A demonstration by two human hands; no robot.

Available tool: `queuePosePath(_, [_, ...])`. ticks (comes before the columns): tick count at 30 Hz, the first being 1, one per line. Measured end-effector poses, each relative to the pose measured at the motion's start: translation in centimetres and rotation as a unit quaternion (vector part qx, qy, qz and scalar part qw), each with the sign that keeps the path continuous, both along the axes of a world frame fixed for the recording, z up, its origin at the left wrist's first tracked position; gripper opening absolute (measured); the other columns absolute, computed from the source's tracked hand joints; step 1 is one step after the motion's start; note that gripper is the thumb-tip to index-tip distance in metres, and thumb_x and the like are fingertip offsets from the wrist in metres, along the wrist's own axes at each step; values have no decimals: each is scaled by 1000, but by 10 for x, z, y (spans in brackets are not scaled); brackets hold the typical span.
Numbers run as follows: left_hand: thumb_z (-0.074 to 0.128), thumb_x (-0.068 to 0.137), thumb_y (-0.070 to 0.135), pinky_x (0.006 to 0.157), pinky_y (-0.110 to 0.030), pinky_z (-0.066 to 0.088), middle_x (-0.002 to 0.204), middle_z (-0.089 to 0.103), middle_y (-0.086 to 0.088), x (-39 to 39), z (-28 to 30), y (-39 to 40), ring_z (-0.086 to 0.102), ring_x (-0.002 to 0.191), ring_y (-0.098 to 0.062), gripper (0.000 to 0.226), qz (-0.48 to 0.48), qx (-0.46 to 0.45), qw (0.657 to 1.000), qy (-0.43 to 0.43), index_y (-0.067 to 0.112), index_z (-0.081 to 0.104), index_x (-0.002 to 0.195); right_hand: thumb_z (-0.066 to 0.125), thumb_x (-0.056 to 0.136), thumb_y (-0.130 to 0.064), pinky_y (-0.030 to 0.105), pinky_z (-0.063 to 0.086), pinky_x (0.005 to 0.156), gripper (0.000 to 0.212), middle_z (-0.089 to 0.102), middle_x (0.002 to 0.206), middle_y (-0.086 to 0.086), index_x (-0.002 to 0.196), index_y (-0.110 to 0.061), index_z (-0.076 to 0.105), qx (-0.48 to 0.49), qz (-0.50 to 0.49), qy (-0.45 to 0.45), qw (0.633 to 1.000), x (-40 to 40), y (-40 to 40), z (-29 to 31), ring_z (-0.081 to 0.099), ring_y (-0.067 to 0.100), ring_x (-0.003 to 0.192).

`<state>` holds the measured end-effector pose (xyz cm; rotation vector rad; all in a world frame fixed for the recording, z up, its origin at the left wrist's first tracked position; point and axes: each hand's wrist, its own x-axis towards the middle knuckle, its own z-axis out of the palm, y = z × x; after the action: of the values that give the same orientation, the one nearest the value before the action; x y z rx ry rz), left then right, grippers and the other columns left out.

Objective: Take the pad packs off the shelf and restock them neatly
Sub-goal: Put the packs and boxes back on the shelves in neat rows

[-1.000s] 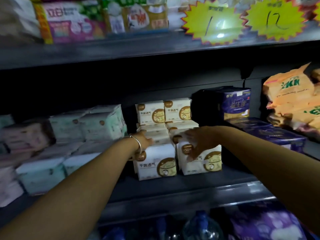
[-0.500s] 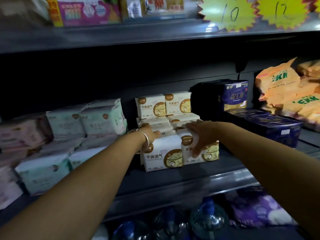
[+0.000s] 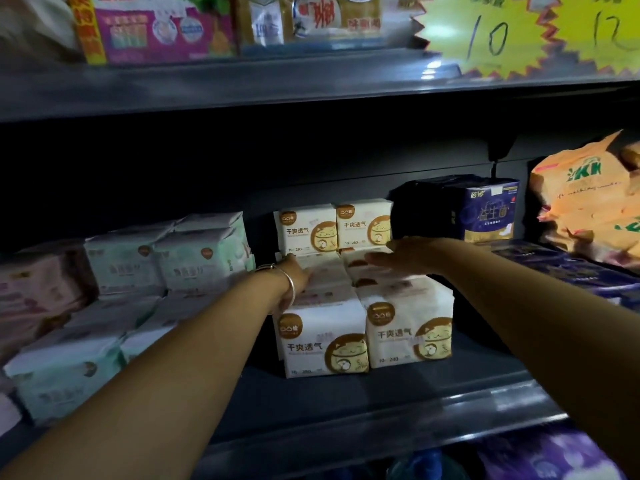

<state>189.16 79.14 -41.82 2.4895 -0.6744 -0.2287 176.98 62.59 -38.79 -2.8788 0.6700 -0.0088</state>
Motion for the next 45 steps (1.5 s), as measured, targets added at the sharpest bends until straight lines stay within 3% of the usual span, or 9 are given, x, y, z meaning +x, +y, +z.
queuePosePath(4, [45, 96, 29, 104, -43, 42, 132, 53, -14, 12, -4, -9, 53, 117, -32, 43, -14, 1, 1000, -4, 12, 45, 136, 37, 98, -47, 37, 37, 105, 45, 51, 126, 14, 119, -10, 50, 36, 17, 36, 999, 17, -7, -21, 50, 29, 117])
queuePosePath(7, [46, 96, 28, 103, -41, 42, 127, 56, -14, 17, -6, -12, 54, 114, -30, 38, -30, 7, 999, -10, 11, 51, 130, 47, 92, -51, 28, 46, 72, 40, 58, 89, 9, 80, -13, 52, 68, 8, -24, 997, 27, -10, -26, 57, 22, 81])
queuePosePath(12, [48, 96, 25, 92, -30, 42, 124, 56, -14, 20, -6, -10, 52, 99, -22, 37, -13, 8, 999, -37, 6, 51, 128, 46, 89, -59, 32, 44, 97, 63, 60, 112, 8, 122, -7, 55, 66, 2, -37, 997, 34, -9, -26, 57, 26, 110])
queuePosePath(17, [48, 96, 24, 68, -25, 49, 120, 56, -10, 32, -3, -12, 57, 95, -21, 43, 17, -32, 999, -5, 11, 42, 136, 40, 92, -57, 27, 42, 84, 63, 60, 98, 7, 126, -5, 53, 35, -13, -57, 998, 44, -18, -17, 57, 19, 89])
queuePosePath(22, [49, 93, 36, 105, -40, 40, 146, 32, -14, 56, 1, -25, 44, 125, -32, 53, 42, -43, 995, -74, 21, 33, 142, 49, 95, -37, 37, 40, 102, 46, 56, 128, 16, 126, -4, 56, 124, -4, -160, 979, 69, -36, -3, 51, 30, 119])
queuePosePath(28, [49, 93, 35, 109, -44, 34, 146, 29, -14, 68, -2, -36, 38, 129, -33, 56, 36, -30, 997, -59, 16, 30, 143, 61, 90, -31, 29, 47, 91, 42, 62, 120, 13, 123, -5, 59, 237, -24, -230, 944, 94, -38, -8, 59, 26, 110])
queuePosePath(33, [49, 91, 42, 109, -47, 34, 148, 29, -14, 68, -2, -35, 36, 130, -34, 61, 36, -5, 998, -56, 15, 31, 142, 59, 91, -29, 23, 42, 63, 37, 64, 109, 12, 119, -6, 60, 215, -32, -188, 958, 95, -34, -6, 58, 20, 89])
queuePosePath(38, [51, 92, 34, 107, -48, 35, 146, 31, -16, 49, 5, -27, 38, 129, -35, 56, 38, -4, 998, -55, 13, 33, 141, 48, 97, -29, 20, 38, 56, 36, 61, 116, 13, 124, -5, 54, 19, -27, -135, 990, 80, -15, 1, 52, 19, 86])
queuePosePath(45, [53, 91, 15, 99, -40, 47, 130, 53, -11, -10, 19, 28, 53, 116, -30, 35, 27, -45, 996, -79, 15, 53, 126, 51, 93, -19, 31, 44, 83, 30, 61, 117, 18, 114, 1, 60, -52, 54, -116, 990, 40, 45, 10, 57, 32, 109])
